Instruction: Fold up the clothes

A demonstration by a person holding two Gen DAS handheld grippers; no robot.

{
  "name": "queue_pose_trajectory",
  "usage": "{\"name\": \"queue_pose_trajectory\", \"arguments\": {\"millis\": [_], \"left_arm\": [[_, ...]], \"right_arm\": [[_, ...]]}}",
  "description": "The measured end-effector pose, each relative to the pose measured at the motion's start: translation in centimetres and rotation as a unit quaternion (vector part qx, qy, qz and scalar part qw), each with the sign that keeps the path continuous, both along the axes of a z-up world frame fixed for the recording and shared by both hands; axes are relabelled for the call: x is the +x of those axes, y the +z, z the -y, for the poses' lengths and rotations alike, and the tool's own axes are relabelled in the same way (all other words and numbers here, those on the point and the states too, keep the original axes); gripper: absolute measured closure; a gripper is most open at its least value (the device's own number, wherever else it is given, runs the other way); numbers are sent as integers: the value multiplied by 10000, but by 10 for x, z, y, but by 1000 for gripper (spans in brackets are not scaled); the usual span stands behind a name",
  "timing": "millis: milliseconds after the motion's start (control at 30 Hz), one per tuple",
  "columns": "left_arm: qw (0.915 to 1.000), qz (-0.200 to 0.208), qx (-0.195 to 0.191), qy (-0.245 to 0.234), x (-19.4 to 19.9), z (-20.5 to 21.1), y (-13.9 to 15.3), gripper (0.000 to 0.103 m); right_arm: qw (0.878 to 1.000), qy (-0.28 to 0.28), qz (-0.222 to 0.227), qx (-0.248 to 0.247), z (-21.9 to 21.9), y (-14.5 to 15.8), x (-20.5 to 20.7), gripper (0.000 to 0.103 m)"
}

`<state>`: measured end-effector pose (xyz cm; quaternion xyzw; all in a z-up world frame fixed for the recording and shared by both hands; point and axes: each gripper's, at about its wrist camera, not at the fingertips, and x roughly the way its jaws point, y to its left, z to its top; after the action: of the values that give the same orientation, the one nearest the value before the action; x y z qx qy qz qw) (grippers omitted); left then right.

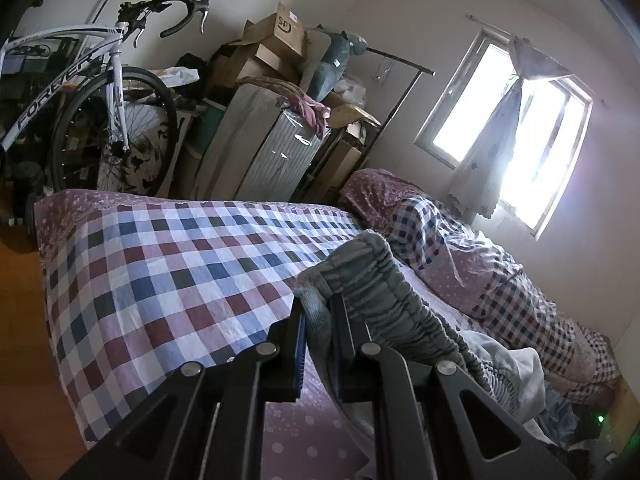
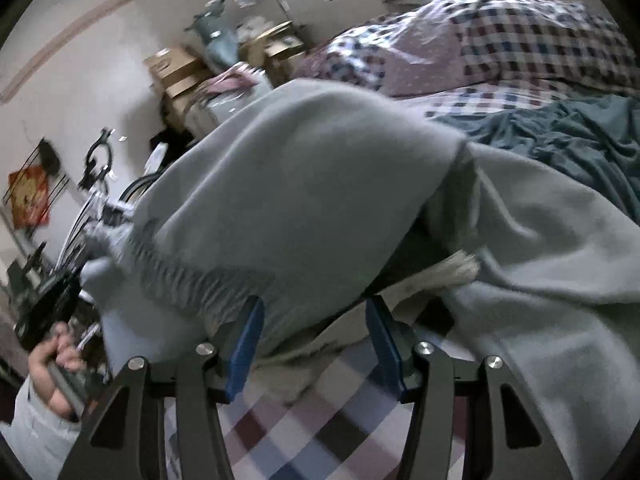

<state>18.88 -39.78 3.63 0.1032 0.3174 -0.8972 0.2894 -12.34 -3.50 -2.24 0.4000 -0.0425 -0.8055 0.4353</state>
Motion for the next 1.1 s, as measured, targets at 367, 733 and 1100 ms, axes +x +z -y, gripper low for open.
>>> {"name": "queue_pose_trajectory", "arguments": {"millis": [367,733,1100], "left_arm": [[10000,78,14,32,-3,-3,0,93],[9988,-127,-460,-60,-1,-31,28,93],[9816,-856,-1622,-536,11,-110,85,93]], "right_arm": [[9985,-296,278,-356,14,-11,-26,83],[9894,-819,-356,-1141,-21,68,27,101],[9681,-1188,-974,-1982,-94,166,126,101]]}}
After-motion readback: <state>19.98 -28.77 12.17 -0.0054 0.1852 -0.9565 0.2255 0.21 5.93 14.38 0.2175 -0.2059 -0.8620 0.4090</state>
